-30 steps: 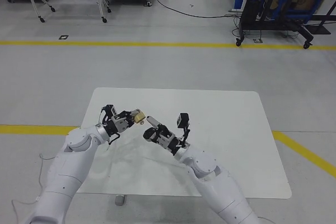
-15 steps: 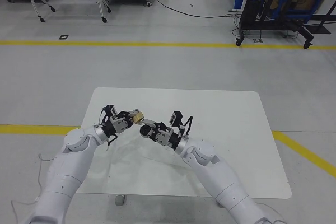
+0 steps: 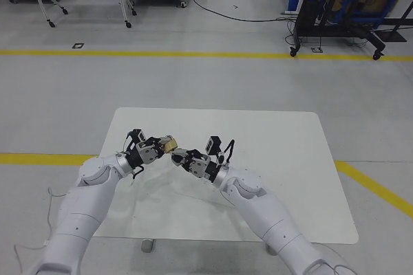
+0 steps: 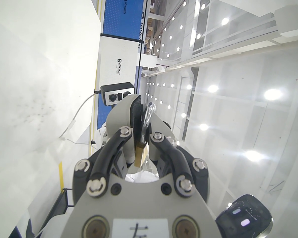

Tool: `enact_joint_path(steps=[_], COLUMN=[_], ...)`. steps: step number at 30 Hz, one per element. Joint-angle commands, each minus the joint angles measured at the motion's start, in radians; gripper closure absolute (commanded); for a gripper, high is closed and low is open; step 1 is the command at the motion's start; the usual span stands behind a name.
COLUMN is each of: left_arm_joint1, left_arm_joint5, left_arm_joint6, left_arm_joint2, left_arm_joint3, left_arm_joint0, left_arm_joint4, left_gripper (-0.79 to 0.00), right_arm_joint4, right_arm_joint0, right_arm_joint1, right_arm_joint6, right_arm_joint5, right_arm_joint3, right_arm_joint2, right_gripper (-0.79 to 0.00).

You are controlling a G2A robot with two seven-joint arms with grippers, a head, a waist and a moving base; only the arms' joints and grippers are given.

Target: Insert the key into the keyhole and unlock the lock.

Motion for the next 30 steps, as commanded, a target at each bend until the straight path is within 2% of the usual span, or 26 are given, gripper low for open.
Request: enact_joint_path(steps=[1,5,8,14,20,30], left_arm_joint1=[0.000,0.000,0.000,0.000,0.001,0.002], left_arm_joint5=[-0.001,-0.009,-0.046,-0.076,-0.124,-0.180], left_arm_joint6=[-0.002,-0.005,0.007,-0.024,-0.027,-0.023], left_arm_joint2=[0.001,0.002,0.002,-0.002,-0.015,-0.035], left_arm_joint3=[0.001,0.000,-0.012,-0.030,-0.040,-0.062], left_arm_joint0=[-0.001,-0.003,0.002,0.016,0.027,0.048], left_arm_joint4=[0.001,0.009,0.028,0.009,0.002,-0.007], left_gripper=[0.000,0.000,0.000,0.000,0.000,0.000], right_arm_joint4=[0.003,0.016,0.082,0.296,0.403,0.424], right_arm_joint0=[0.003,0.005,0.002,0.022,0.056,0.097], right_arm_joint1=[-0.001,-0.003,-0.007,-0.016,-0.027,-0.038], right_arm_joint6=[0.001,0.007,0.044,0.209,0.320,0.378], right_arm_joint5=[-0.003,-0.006,0.003,0.083,0.130,0.147], right_arm_joint3=[0.005,0.011,0.018,0.099,0.182,0.254], right_arm_joint2=[-0.002,-0.004,0.003,0.029,0.033,0.020], right_gripper=[0.000,0.000,0.000,0.000,0.000,0.000])
